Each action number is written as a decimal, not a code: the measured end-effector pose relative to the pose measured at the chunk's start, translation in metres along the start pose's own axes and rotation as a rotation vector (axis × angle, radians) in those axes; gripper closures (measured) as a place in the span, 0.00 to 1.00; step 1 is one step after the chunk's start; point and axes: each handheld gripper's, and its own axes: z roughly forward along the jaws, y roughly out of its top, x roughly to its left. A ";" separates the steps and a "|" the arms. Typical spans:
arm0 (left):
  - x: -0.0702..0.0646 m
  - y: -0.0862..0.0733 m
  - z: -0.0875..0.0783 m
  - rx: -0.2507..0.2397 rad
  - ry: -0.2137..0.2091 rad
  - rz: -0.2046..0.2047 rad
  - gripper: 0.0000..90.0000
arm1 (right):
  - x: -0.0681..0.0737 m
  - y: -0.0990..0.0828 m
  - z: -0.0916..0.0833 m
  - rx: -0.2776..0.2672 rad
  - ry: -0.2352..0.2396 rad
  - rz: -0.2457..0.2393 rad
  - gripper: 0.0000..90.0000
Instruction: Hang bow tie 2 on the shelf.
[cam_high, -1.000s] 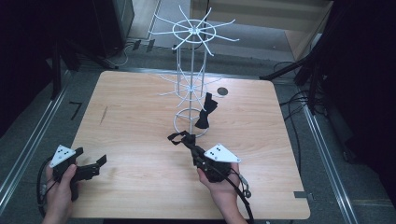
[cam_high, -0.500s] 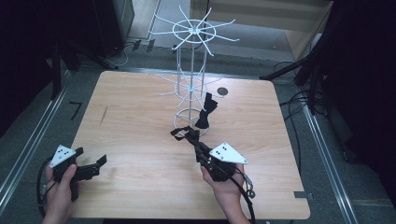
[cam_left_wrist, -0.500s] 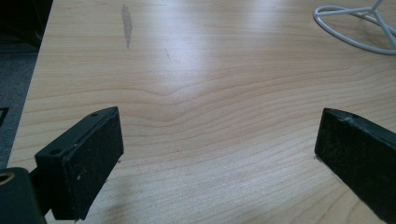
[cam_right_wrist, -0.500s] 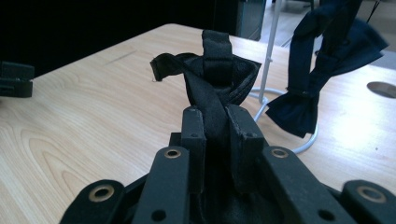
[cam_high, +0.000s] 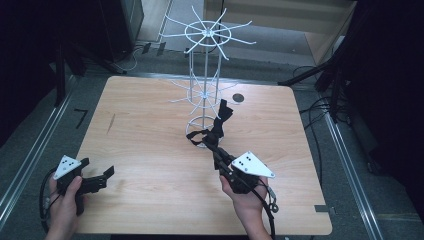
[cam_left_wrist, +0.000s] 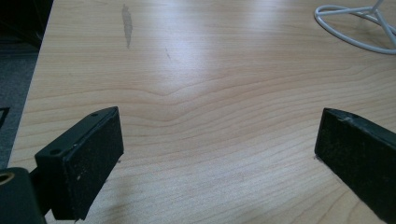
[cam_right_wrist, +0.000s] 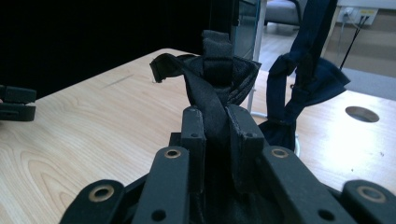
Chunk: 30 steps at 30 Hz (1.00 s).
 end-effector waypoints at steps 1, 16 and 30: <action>0.000 0.000 0.000 0.000 0.000 0.000 0.02 | 0.000 0.000 0.000 0.000 0.000 0.000 0.88; 0.000 0.000 0.000 0.003 -0.001 0.003 0.02 | -0.002 0.012 -0.005 -0.052 0.000 -0.015 0.88; 0.000 0.000 0.000 0.003 -0.001 0.005 0.02 | -0.006 0.023 -0.008 -0.091 -0.006 -0.017 0.88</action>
